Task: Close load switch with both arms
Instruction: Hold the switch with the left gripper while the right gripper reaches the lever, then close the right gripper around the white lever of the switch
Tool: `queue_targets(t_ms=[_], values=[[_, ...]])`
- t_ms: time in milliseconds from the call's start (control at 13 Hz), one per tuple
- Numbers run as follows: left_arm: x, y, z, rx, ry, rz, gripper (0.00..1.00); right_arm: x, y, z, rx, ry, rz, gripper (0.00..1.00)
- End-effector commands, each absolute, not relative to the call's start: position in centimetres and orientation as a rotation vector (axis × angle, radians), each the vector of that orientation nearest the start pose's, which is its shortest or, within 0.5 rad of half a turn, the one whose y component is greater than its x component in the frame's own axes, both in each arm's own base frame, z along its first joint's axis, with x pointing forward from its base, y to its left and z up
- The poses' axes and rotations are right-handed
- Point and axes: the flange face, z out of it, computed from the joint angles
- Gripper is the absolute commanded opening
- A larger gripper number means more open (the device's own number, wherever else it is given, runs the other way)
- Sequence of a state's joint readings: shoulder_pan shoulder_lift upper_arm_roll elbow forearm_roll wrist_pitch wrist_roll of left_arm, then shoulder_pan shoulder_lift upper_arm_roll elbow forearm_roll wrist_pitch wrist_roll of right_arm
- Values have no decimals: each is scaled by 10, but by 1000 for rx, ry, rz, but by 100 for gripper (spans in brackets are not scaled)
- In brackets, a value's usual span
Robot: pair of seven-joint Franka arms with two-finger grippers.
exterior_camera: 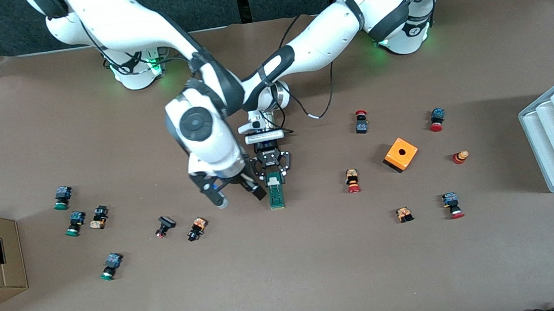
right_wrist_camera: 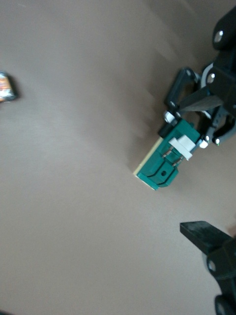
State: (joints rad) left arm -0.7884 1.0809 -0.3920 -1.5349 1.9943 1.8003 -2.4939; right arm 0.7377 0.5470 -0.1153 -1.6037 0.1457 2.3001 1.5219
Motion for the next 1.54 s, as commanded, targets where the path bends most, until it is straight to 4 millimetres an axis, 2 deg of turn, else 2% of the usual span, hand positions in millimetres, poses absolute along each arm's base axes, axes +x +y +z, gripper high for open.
queue_targets(t_ms=[0, 231, 385, 538, 846, 923, 1154, 1462], values=[[359, -578, 50, -2460, -143, -1856, 63, 560, 460, 303, -2517, 1534, -41, 98], [358, -579, 51, -2461, -137, -1860, 62, 549, 477, 281, -2414, 1651, -38, 91], [358, -579, 51, -2461, -137, -1862, 62, 544, 481, 278, -2365, 1693, 16, 84], [359, -579, 51, -2459, -139, -1861, 62, 544, 480, 269, -2337, 1731, 66, 81], [357, -577, 48, -2462, -145, -1860, 62, 542, 474, 246, -2320, 1739, 42, 81], [358, -577, 49, -2462, -146, -1862, 62, 541, 471, 241, -2321, 1738, 37, 76], [358, -577, 49, -2463, -149, -1861, 60, 537, 466, 232, -2328, 1741, 31, 74], [358, -578, 50, -2462, -150, -1863, 60, 537, 463, 229, -2336, 1742, 30, 74]])
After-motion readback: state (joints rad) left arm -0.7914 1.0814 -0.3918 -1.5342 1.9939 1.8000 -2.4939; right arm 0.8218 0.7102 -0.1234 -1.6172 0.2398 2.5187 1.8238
